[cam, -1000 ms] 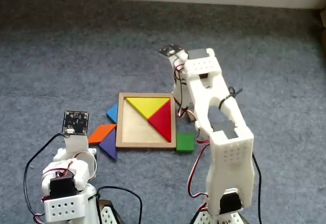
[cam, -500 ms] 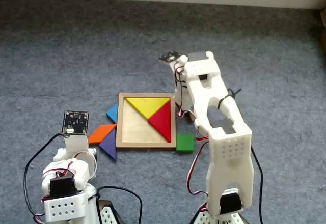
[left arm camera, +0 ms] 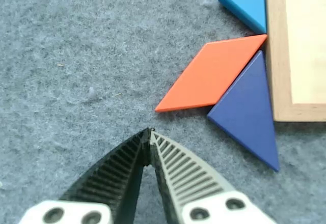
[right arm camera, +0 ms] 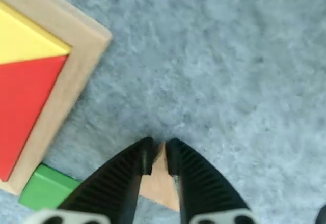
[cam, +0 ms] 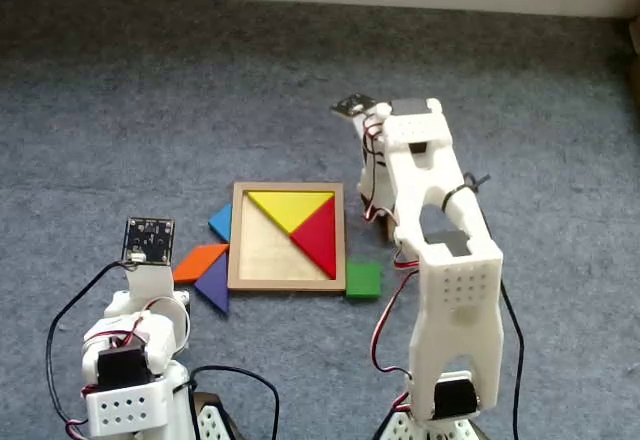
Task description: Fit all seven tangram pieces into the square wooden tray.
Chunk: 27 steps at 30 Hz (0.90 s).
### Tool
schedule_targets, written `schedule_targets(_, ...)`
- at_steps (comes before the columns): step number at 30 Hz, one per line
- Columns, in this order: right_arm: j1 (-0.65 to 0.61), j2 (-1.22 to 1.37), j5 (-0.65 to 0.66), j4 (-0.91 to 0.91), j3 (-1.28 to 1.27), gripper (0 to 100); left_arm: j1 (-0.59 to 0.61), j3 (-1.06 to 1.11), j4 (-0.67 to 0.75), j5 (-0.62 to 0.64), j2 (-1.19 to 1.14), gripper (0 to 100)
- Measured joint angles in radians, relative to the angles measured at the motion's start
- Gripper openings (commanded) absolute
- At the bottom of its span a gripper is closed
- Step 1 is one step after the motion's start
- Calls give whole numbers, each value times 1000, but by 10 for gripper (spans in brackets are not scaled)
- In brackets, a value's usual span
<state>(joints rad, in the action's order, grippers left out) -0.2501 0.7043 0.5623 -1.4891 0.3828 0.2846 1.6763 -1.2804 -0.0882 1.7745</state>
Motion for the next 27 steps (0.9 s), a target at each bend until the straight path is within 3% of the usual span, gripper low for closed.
schedule_targets(12, 40, -218, 2, 20, -184, 5, 0, 0, 0, 0, 0, 8)
schedule_targets(27, 41, -908, 3, 379, -993, 5, 0, 0, 0, 0, 0, 8)
